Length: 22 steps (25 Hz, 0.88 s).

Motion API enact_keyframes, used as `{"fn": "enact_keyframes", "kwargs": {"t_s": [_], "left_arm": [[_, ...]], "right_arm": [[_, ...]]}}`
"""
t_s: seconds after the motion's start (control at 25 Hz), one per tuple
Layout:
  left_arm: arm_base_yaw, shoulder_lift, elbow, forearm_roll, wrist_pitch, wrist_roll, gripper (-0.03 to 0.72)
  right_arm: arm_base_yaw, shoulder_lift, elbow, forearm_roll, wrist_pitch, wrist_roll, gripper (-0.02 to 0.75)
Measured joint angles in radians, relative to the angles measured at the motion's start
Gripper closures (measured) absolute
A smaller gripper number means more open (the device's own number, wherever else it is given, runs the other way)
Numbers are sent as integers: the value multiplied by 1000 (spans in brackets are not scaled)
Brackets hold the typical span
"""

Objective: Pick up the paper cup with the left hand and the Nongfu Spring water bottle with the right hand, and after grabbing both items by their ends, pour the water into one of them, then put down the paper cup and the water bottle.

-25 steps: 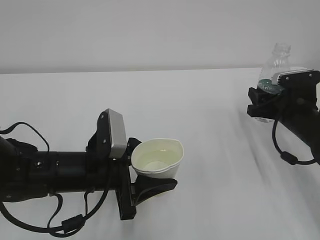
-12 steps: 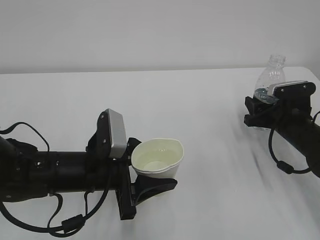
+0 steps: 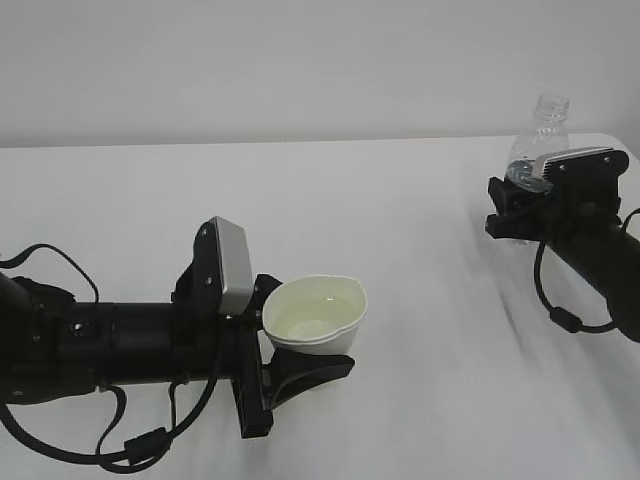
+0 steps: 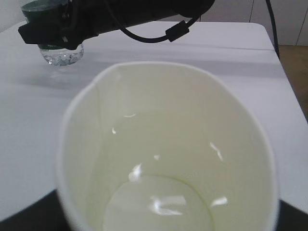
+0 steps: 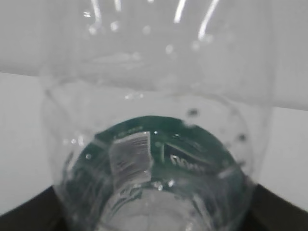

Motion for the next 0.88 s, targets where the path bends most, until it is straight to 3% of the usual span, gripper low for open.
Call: {"fn": "enact_keyframes", "kwargs": {"t_s": [0.52,0.88], "left_arm": [[0,0,0,-64,1,0,241],[0,0,0,-219,-1,0,241]], "right_arm": [[0,2,-21,0,0,-2,269],[0,2,-21,0,-2,-2,269]]}}
